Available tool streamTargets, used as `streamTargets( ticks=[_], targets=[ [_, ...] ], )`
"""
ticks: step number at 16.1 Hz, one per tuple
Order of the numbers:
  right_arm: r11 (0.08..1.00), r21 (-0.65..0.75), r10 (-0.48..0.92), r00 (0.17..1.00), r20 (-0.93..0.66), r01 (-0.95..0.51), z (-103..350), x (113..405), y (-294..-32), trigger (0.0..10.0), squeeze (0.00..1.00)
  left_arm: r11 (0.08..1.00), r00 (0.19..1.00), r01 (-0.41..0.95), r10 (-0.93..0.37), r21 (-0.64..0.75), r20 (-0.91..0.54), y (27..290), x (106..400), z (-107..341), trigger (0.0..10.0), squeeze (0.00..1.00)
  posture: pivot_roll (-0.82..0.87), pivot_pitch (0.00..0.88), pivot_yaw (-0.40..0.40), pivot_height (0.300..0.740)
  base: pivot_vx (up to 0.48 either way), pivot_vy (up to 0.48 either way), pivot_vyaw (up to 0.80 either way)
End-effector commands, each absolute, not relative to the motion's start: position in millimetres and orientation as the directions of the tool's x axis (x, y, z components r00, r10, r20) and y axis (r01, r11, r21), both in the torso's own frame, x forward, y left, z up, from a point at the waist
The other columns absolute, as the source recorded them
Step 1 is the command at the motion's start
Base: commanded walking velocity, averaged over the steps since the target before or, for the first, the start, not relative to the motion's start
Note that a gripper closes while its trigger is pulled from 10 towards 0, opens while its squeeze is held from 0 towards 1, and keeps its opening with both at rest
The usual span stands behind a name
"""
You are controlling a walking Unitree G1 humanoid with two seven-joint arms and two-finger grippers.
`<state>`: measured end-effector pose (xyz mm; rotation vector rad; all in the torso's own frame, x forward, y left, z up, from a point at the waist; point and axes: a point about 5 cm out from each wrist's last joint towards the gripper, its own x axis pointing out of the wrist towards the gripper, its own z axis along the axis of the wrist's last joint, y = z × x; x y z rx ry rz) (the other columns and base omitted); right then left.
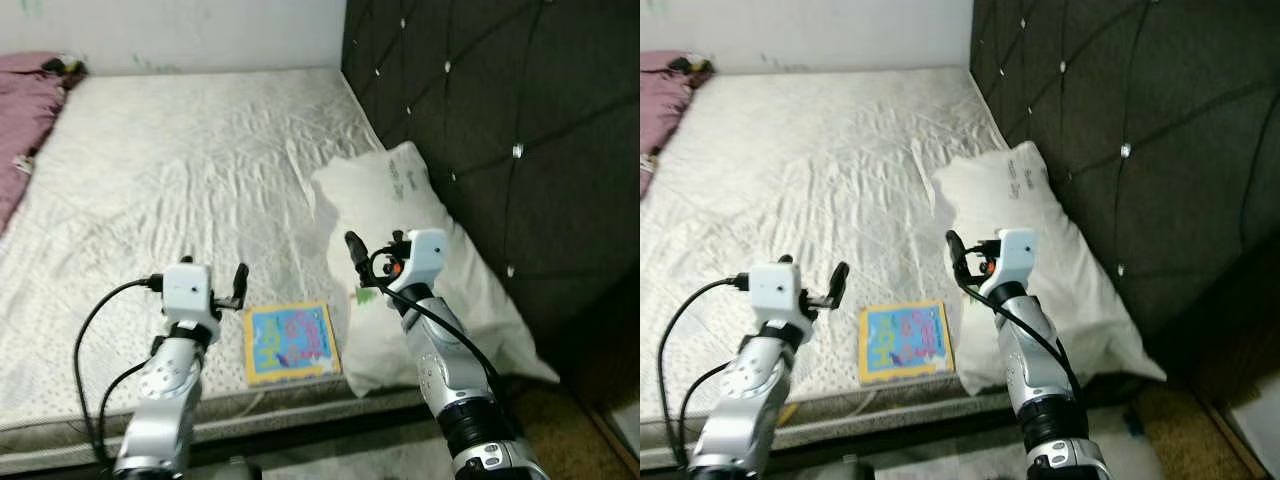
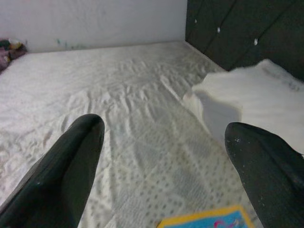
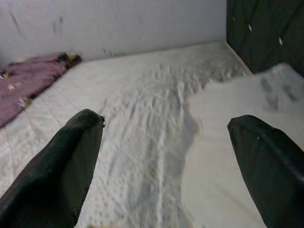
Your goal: Clean up the room
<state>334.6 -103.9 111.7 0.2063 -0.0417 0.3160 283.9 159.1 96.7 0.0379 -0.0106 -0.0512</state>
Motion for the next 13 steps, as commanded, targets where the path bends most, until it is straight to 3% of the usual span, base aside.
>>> streamTargets(
  ticks=[1, 7, 13],
  targets=[
    [0.935, 0.186, 0.291, 0.954, 0.077, -0.301, 115.6, 335.8, -107.7, 10.0, 0.0, 0.998, 0.999, 0.043, -0.044, 0.041, 0.014, 158.9, 284.0, 99.3, 10.0, 0.0, 0.07, 0.0, -0.022, 0.74, 0.0, 0.0, 0.0],
    [0.929, 0.19, 0.313, 0.948, 0.054, -0.317, 108.9, 327.0, -105.4, 10.0, 0.0, 0.988, 0.991, 0.133, -0.135, -0.084, -0.013, 149.6, 278.2, 90.4, 10.0, 0.0, 0.07, 0.0, -0.021, 0.74, 0.0, 0.0, 0.0],
    [0.928, 0.154, 0.335, 0.941, 0.052, -0.339, 111.7, 325.6, -99.2, 10.0, 0.0, 0.987, 0.991, 0.13, -0.131, -0.091, -0.004, 155.6, 286.6, 93.6, 10.0, 0.0, 0.06, 0.0, -0.023, 0.74, 0.0, 0.0, 0.0]
  ],
)
